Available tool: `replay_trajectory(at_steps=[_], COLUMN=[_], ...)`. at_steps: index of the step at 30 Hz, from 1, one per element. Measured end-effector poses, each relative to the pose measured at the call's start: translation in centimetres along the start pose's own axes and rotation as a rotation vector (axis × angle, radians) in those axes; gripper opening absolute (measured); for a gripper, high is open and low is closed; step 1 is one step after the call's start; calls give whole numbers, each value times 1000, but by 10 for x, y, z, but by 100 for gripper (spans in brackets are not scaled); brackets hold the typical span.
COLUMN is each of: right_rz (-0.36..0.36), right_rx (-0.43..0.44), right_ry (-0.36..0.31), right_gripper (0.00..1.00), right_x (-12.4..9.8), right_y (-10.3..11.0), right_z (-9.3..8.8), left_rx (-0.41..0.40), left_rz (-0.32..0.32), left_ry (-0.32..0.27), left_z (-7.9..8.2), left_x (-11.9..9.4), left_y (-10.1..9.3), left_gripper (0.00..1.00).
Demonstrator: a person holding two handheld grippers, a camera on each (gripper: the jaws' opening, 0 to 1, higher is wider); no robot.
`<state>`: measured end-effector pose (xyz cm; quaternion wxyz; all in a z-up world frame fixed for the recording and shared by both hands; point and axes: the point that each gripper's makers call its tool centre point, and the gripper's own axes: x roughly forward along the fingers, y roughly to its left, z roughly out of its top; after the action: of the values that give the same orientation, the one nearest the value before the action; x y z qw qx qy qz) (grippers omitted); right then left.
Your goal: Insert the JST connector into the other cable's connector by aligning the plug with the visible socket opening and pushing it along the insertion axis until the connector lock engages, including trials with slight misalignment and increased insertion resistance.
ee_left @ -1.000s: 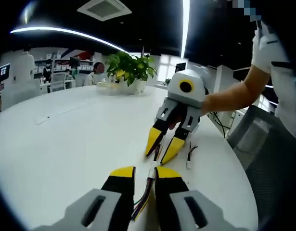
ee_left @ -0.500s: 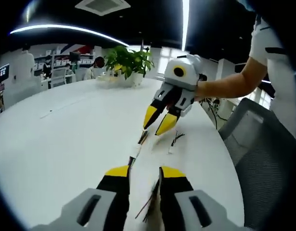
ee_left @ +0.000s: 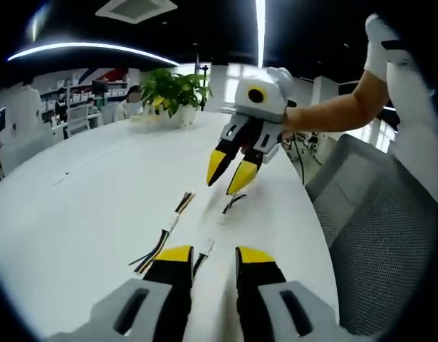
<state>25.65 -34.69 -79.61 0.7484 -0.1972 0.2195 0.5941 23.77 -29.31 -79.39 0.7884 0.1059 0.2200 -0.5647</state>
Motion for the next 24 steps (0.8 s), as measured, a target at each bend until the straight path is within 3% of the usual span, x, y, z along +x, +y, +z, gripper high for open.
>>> replay_trajectory(at_steps=[14, 24], right_rz=[-4, -9], right_rx=[-13, -15], right_ry=[-8, -3], right_gripper=[13, 13], right_x=[-8, -13], right_y=[33, 39], right_z=[7, 5], left_rx=[23, 33], left_rz=[53, 62], left_ry=[-25, -26], left_z=[4, 4], left_x=[-29, -25], left_y=[-8, -12], left_gripper=[17, 17])
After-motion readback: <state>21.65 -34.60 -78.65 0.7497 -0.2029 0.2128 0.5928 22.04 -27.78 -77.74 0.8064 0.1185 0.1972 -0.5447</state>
